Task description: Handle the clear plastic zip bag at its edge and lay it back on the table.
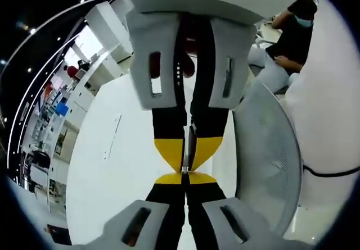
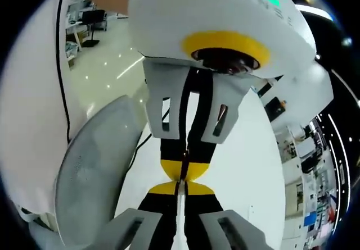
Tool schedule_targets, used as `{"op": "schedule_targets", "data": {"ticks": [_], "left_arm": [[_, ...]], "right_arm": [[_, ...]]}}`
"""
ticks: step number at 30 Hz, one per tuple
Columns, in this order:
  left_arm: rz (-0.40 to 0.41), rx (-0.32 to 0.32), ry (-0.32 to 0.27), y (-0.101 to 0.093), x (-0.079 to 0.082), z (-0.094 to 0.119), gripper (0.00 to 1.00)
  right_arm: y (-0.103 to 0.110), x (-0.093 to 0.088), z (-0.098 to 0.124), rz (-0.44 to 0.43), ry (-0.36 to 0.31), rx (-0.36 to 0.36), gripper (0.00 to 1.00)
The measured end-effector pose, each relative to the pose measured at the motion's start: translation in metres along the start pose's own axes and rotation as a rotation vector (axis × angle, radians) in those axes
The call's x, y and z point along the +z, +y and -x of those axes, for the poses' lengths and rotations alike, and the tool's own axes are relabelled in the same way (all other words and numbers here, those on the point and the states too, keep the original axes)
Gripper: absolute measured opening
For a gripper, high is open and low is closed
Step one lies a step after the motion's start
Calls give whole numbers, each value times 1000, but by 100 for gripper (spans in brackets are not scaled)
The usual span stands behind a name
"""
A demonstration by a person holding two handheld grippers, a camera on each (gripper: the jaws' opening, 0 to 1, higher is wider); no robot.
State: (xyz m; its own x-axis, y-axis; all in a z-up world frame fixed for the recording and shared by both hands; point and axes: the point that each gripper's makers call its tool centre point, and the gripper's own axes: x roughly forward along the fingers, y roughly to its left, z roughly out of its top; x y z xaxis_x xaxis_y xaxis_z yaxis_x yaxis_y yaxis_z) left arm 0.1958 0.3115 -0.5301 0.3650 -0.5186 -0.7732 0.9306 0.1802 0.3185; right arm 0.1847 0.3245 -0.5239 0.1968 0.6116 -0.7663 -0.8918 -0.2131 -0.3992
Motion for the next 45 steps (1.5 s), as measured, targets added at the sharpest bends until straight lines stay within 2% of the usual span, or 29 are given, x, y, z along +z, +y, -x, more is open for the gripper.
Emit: {"op": "schedule_targets", "data": {"ticks": [35, 45], "left_arm": [[7, -4, -22, -2, 4, 1, 0], [9, 2, -10, 0, -2, 4, 0]], "right_arm": [[2, -1, 6, -61, -1, 4, 0], [1, -10, 9, -77, 12, -6, 0]]}}
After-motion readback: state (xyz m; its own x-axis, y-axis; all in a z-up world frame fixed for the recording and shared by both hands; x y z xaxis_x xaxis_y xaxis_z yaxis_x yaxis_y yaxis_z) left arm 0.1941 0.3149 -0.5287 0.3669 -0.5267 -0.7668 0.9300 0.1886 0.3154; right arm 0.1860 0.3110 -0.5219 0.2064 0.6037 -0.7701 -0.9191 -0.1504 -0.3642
